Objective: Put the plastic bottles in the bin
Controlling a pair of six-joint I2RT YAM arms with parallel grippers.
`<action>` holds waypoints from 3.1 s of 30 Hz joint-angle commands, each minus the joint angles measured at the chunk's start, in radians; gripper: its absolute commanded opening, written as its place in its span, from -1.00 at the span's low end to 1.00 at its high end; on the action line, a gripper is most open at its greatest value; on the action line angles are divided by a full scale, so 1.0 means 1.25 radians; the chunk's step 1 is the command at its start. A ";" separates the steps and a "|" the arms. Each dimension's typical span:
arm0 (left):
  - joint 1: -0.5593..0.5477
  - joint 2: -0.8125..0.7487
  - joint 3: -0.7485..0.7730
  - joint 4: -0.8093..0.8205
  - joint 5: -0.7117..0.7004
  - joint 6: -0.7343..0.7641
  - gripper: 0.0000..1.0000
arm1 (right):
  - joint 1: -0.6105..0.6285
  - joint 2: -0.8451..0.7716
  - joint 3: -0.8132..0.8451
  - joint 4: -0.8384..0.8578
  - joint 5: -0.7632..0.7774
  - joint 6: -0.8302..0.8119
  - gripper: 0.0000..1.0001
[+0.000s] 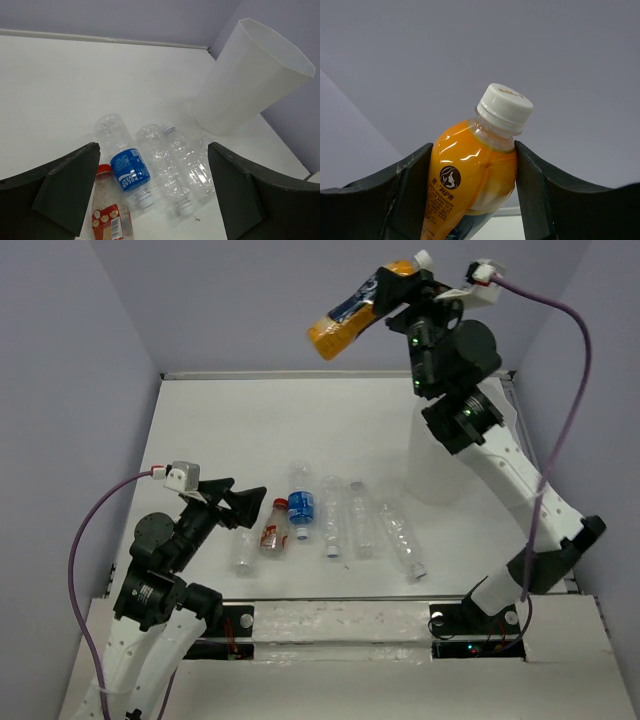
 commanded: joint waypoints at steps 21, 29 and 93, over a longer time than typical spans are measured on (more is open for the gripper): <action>0.045 0.177 0.042 -0.059 -0.113 -0.073 0.98 | -0.187 -0.430 -0.558 0.174 0.426 -0.685 -0.34; 0.045 0.334 0.153 -0.198 -0.123 -0.115 0.98 | -0.214 -0.307 -0.548 0.154 0.323 -0.652 -0.09; -0.262 0.861 0.869 0.065 -0.106 -0.197 0.04 | -0.214 -0.805 -0.505 -0.283 -0.288 -0.050 0.94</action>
